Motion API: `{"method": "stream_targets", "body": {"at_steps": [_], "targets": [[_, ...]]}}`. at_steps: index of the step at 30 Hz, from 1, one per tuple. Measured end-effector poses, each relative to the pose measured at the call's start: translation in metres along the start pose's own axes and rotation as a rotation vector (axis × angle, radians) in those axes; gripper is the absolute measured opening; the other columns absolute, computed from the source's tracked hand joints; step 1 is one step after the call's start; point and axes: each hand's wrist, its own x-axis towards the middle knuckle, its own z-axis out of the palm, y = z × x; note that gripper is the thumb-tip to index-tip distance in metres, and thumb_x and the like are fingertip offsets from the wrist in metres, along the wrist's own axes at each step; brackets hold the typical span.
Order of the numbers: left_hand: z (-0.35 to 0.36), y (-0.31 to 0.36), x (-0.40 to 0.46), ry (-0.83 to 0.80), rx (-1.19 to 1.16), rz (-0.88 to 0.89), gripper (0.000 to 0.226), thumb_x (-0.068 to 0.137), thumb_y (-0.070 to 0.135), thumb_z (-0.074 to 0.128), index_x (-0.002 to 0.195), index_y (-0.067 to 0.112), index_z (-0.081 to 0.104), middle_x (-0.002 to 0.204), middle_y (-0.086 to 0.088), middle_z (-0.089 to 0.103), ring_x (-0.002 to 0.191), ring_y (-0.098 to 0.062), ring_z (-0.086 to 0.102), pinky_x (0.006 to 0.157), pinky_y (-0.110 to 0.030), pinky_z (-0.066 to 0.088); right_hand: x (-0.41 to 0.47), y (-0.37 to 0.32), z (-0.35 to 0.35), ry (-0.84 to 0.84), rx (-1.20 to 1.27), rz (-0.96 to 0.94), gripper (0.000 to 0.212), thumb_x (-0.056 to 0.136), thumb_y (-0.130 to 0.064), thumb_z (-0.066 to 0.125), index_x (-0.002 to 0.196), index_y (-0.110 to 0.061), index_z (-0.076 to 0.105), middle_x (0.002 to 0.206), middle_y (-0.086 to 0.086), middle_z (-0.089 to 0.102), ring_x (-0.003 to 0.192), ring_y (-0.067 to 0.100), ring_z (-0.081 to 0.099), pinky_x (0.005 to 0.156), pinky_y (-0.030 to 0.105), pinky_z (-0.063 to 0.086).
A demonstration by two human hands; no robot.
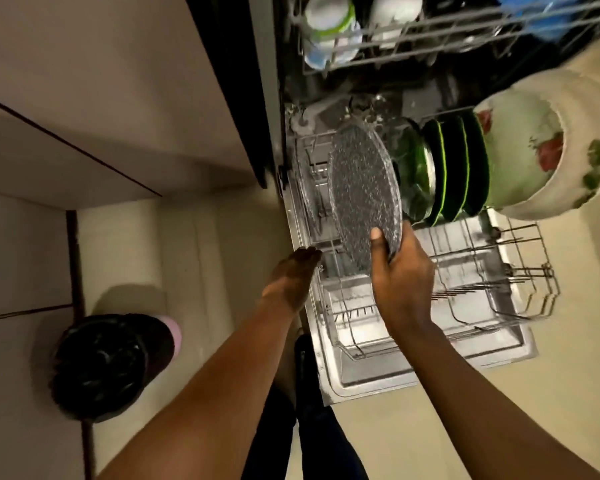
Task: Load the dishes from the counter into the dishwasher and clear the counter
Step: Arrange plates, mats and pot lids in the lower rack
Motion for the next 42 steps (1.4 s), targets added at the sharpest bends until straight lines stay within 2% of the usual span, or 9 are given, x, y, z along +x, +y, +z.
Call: {"method": "stream_targets", "body": {"at_steps": [9, 14, 19, 27, 29, 31, 34, 38, 42], "targets": [[0.057, -0.016, 0.029, -0.171, 0.101, -0.099, 0.065, 0.099, -0.001, 0.026, 0.155, 0.018, -0.001, 0.162, 0.000, -0.012, 0.149, -0.017, -0.005, 0.120, -0.032, 0.003, 0.047, 0.047, 0.089, -0.013, -0.173, -0.144, 0.024, 0.097, -0.017, 0.056, 0.114, -0.001, 0.058, 0.086, 0.017, 0.067, 0.067, 0.029, 0.063, 0.059, 0.023, 0.037], [0.084, -0.028, 0.023, 0.124, 0.116, -0.003, 0.073, 0.080, -0.003, 0.049, 0.149, 0.015, 0.034, 0.159, -0.002, 0.025, 0.142, -0.019, 0.033, 0.110, -0.038, 0.036, 0.056, 0.050, 0.120, -0.057, -0.215, -0.181, 0.023, 0.093, -0.012, 0.059, 0.113, -0.002, 0.055, 0.093, 0.018, 0.066, 0.072, 0.030, 0.064, 0.059, 0.026, 0.043], [0.085, -0.033, 0.025, 0.048, 0.173, 0.005, 0.072, 0.092, -0.004, 0.032, 0.155, 0.017, 0.004, 0.163, 0.001, -0.007, 0.150, -0.020, 0.004, 0.119, -0.041, 0.016, 0.061, 0.051, 0.148, -0.144, -0.242, -0.106, 0.025, 0.092, -0.007, 0.057, 0.114, -0.004, 0.046, 0.098, 0.017, 0.063, 0.081, 0.031, 0.063, 0.065, 0.043, 0.056], [0.087, -0.039, 0.029, 0.123, 0.117, 0.029, 0.068, 0.081, 0.003, 0.022, 0.140, 0.021, 0.051, 0.150, 0.002, 0.043, 0.132, -0.018, 0.048, 0.095, -0.041, 0.051, 0.085, 0.049, 0.161, -0.300, -0.194, 0.134, 0.035, 0.095, -0.036, 0.055, 0.118, -0.011, 0.045, 0.106, 0.015, 0.063, 0.093, 0.034, 0.063, 0.069, 0.035, 0.046], [0.082, -0.042, 0.029, 0.101, 0.174, 0.083, 0.065, 0.090, -0.003, 0.030, 0.151, 0.021, 0.029, 0.160, 0.002, 0.020, 0.146, -0.018, 0.024, 0.113, -0.040, 0.033, 0.082, 0.058, 0.152, -0.389, -0.047, 0.217, 0.042, 0.092, -0.045, 0.058, 0.118, -0.013, 0.047, 0.104, 0.010, 0.064, 0.088, 0.027, 0.065, 0.069, 0.032, 0.052], [0.070, -0.044, 0.024, 0.103, 0.172, 0.089, 0.071, 0.088, -0.006, 0.049, 0.151, 0.018, 0.027, 0.160, 0.000, 0.020, 0.148, -0.019, 0.015, 0.117, -0.036, 0.023, 0.076, 0.065, 0.139, -0.463, 0.080, 0.260, 0.045, 0.090, -0.043, 0.064, 0.121, -0.013, 0.050, 0.108, 0.003, 0.065, 0.087, 0.018, 0.066, 0.070, 0.023, 0.052], [0.060, -0.049, 0.010, 0.229, 0.130, 0.083, 0.057, 0.051, -0.003, 0.073, 0.105, 0.015, 0.074, 0.111, -0.001, 0.071, 0.110, -0.021, 0.066, 0.083, -0.033, 0.056, 0.069, 0.071, 0.123, -0.460, 0.112, 0.261, 0.041, 0.088, -0.032, 0.069, 0.122, -0.013, 0.054, 0.119, 0.003, 0.064, 0.101, 0.018, 0.064, 0.085, 0.032, 0.053], [0.034, -0.064, -0.032, 0.295, 0.104, -0.001, 0.045, 0.062, 0.000, 0.064, 0.104, 0.010, 0.075, 0.108, -0.007, 0.072, 0.105, -0.026, 0.068, 0.087, -0.040, 0.054, 0.049, 0.055, 0.101, -0.332, -0.016, 0.251, 0.027, 0.089, -0.011, 0.065, 0.115, -0.011, 0.056, 0.112, 0.011, 0.066, 0.090, 0.024, 0.063, 0.075, 0.025, 0.045], [0.010, -0.082, -0.088, 0.316, 0.162, -0.097, 0.059, 0.034, 0.010, 0.078, 0.093, 0.016, 0.077, 0.092, 0.001, 0.074, 0.083, -0.020, 0.073, 0.070, -0.033, 0.059, 0.013, 0.012, 0.075, -0.208, -0.063, 0.133, 0.021, 0.091, -0.005, 0.059, 0.110, -0.013, 0.059, 0.094, 0.011, 0.066, 0.069, 0.020, 0.062, 0.060, 0.023, 0.042]]}}
